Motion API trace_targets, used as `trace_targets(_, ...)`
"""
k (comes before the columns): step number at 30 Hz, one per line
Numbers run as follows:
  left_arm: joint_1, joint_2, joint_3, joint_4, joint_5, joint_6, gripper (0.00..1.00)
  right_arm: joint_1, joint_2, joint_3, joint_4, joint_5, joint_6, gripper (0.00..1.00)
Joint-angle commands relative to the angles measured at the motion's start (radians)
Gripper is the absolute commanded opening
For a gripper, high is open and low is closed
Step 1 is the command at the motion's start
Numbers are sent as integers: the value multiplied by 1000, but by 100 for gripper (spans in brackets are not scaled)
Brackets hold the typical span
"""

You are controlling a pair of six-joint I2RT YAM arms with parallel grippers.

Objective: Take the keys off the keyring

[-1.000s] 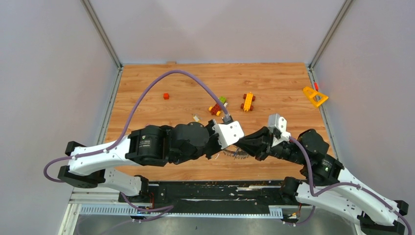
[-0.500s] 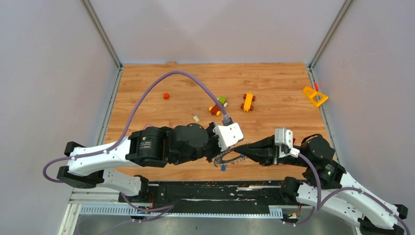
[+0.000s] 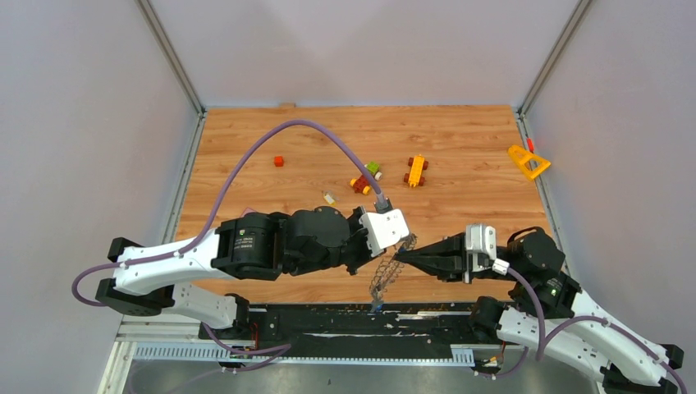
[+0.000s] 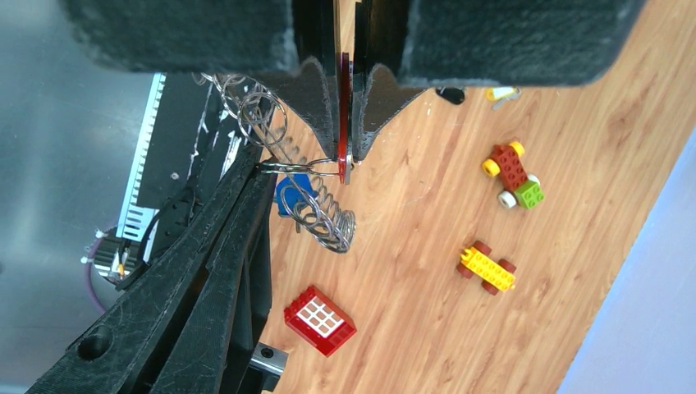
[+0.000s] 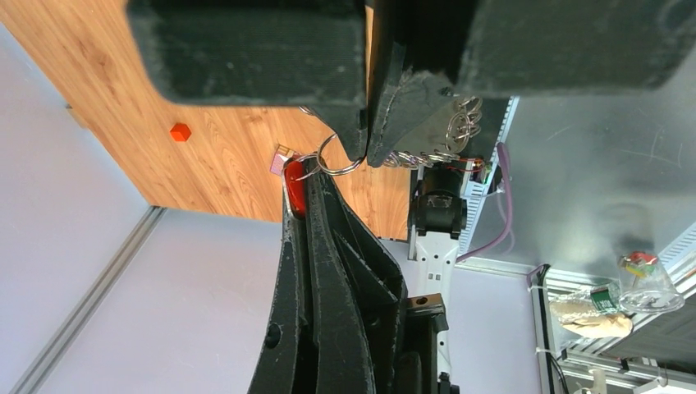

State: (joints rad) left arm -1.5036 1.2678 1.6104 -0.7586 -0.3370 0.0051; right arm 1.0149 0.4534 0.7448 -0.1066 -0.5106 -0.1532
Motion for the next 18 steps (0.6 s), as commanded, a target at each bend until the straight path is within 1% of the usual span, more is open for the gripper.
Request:
trace_targets(1,23,3,8,20,-27,7,0,7,-23,21,64,-116,-32,0)
trace_targets(7,23,15,-1,19,32,6,0,7,-43,7,99,-118,-40,0)
trace_targets(10,23,25,-1,14,57,5,0,7,-53,-3,144,-115,-40,0)
trace_targets(18,23,34,-9,11,113,5,0,8,-62,-9,163,-103,-55,0)
